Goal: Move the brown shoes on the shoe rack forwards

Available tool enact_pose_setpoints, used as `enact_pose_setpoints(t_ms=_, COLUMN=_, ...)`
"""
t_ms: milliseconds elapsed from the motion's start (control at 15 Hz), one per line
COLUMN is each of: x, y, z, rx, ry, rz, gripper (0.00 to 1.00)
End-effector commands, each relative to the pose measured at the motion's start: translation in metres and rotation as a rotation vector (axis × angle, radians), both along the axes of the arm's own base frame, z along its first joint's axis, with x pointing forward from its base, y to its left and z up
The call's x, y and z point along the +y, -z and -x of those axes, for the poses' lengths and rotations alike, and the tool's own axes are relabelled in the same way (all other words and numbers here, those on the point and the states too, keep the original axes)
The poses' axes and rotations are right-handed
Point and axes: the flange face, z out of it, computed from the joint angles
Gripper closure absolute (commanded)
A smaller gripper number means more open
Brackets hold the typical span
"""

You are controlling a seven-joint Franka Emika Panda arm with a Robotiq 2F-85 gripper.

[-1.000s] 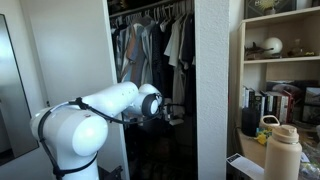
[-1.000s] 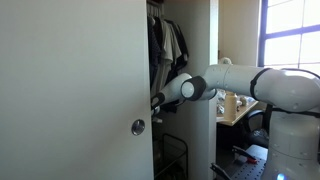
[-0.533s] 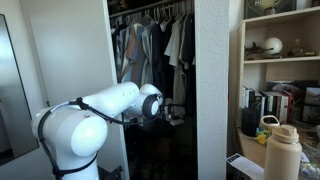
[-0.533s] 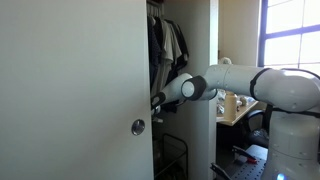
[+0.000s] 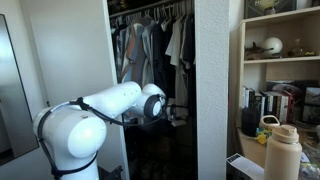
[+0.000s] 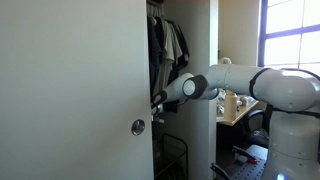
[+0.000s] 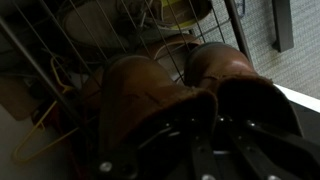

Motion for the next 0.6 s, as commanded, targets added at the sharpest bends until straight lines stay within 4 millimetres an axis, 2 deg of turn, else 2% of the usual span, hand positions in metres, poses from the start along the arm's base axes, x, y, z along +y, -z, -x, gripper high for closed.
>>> enact_pose_setpoints(t_ms=0, x=-0.005, y=-0.025, z=-0.003, rx=-0.040, ry=0.082, rz=-0.080, gripper=0.96)
enact_pose_setpoints(t_ms=267, x=-0.008, y=-0.035, z=0.002, rx=-0.091, ry=0.088, rz=-0.107, gripper=0.96)
enact_pose_setpoints(t_ms=533, x=-0.011, y=-0.047, z=0.015, rx=-0.156, ry=0.094, rz=-0.111, gripper=0.96)
